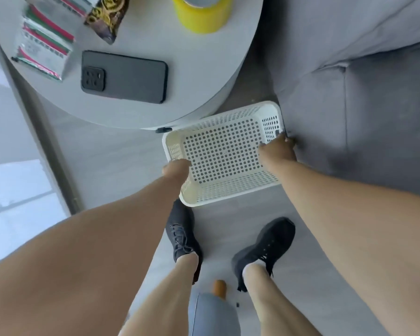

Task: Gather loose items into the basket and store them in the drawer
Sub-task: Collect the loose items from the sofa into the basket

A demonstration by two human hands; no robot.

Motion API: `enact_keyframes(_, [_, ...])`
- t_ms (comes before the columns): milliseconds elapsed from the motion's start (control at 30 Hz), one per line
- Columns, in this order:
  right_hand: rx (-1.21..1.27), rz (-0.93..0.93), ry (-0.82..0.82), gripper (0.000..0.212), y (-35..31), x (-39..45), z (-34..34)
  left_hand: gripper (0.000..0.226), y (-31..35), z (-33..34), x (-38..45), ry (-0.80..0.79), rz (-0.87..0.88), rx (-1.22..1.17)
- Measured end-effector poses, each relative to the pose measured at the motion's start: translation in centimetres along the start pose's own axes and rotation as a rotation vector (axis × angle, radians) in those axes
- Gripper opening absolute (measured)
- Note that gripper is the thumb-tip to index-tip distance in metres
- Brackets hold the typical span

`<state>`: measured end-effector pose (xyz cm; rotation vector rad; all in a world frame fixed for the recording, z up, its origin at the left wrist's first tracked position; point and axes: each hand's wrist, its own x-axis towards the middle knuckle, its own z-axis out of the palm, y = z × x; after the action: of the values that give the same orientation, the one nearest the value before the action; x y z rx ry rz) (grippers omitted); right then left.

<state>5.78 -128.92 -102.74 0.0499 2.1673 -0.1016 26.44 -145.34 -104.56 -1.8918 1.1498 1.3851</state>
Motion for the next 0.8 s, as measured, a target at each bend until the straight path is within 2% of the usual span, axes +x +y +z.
enact_keyframes(67, [0.048,0.055,0.05,0.091,-0.8,0.7,0.8,0.048,-0.3,-0.1,-0.1,0.024,0.023,-0.072])
enact_keyframes(133, [0.106,0.13,0.019,0.089,-1.2,1.2,1.1,0.044,-1.4,-0.9,-0.5,0.062,0.053,-0.052])
enact_keyframes(167, [0.157,0.164,-0.041,0.079,-1.1,1.2,1.0,0.043,-2.0,-1.5,-1.2,0.094,0.07,-0.035])
enact_keyframes(233, [0.196,0.158,-0.115,0.045,-0.1,0.6,0.5,0.036,-3.4,-3.2,-3.0,0.15,0.122,-0.03])
enact_keyframes(300, [0.16,0.154,-0.171,0.032,1.4,-1.3,0.1,0.036,-4.7,-5.3,-5.7,0.189,0.136,-0.038])
enact_keyframes(400, [0.083,0.176,-0.205,0.037,2.6,-6.4,-1.0,0.045,-5.5,-9.0,-10.6,0.233,0.125,-0.033])
enact_keyframes(567, [0.076,0.096,-0.117,0.044,3.3,-15.8,-5.2,0.042,-5.1,-12.8,-20.1,0.235,0.219,0.025])
enact_keyframes(700, [0.083,0.074,-0.085,0.043,1.9,-24.7,-13.3,0.036,-0.5,-14.9,-29.1,0.279,0.294,-0.088])
enact_keyframes(800, [0.183,0.012,0.043,0.041,3.0,-31.2,-19.8,0.034,3.8,-16.1,-36.4,0.261,0.367,-0.107])
